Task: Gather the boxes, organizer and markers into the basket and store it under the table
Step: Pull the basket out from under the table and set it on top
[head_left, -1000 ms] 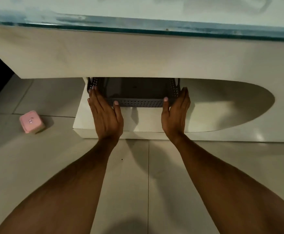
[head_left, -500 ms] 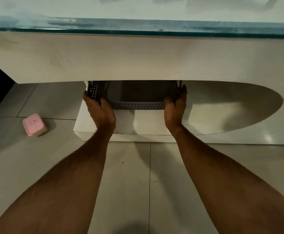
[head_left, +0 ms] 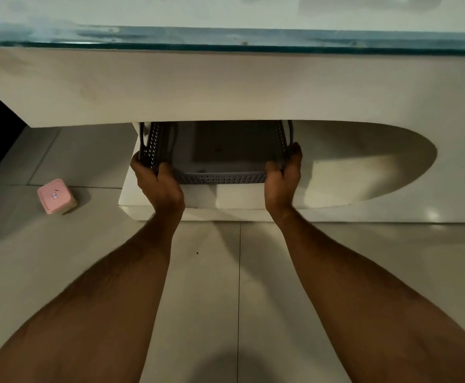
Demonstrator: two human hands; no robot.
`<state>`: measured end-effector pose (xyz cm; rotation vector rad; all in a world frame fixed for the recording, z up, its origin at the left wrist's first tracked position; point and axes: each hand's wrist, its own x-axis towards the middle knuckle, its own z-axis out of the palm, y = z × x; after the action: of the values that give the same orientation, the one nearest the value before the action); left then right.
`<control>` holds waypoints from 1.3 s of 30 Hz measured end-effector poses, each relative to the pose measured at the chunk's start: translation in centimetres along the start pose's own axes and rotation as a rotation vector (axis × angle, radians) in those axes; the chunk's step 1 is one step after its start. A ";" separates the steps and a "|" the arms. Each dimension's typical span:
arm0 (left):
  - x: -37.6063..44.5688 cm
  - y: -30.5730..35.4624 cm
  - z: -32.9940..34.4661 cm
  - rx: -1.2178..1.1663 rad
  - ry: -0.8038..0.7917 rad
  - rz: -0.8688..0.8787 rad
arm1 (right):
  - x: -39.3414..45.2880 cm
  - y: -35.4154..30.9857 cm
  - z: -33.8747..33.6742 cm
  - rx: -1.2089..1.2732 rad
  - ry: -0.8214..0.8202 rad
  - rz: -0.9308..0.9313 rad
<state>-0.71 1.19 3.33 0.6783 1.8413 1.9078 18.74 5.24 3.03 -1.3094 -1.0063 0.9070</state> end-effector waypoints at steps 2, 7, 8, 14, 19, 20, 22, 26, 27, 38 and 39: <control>-1.5 0.6 -0.8 0.003 -0.002 0.028 | -1.4 -0.4 -0.9 0.004 0.006 0.022; -6.0 2.7 -4.1 0.051 -0.061 0.036 | -5.8 -2.2 -4.1 0.005 0.011 0.087; -6.9 3.4 -4.9 0.066 -0.065 0.034 | -6.9 -2.9 -4.8 0.000 0.014 0.102; -12.6 10.0 -9.8 0.137 -0.035 -0.039 | -13.9 -8.8 -8.8 -0.055 0.027 0.186; -16.9 17.0 -13.7 0.144 -0.049 -0.109 | -18.8 -16.0 -12.5 -0.110 0.026 0.236; -17.7 18.5 -14.4 0.140 -0.058 -0.121 | -19.5 -17.7 -13.2 -0.121 0.034 0.246; -19.1 21.5 -15.3 0.132 -0.067 -0.144 | -20.8 -20.5 -14.5 -0.140 0.044 0.257; -21.4 28.6 -16.8 0.122 -0.057 -0.185 | -22.8 -27.3 -16.5 -0.172 0.057 0.286; -21.9 30.2 -17.0 0.117 -0.053 -0.191 | -23.2 -28.6 -16.9 -0.175 0.066 0.281; -20.4 43.5 -15.3 0.077 -0.010 -0.142 | -20.0 -41.6 -16.5 -0.115 0.114 0.174; -20.1 43.6 -15.1 0.090 -0.005 -0.145 | -19.6 -41.8 -16.2 -0.112 0.116 0.181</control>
<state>8.34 -25.09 45.26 0.5611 1.9279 1.7390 26.56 -21.27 43.42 -1.5492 -0.8680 0.9096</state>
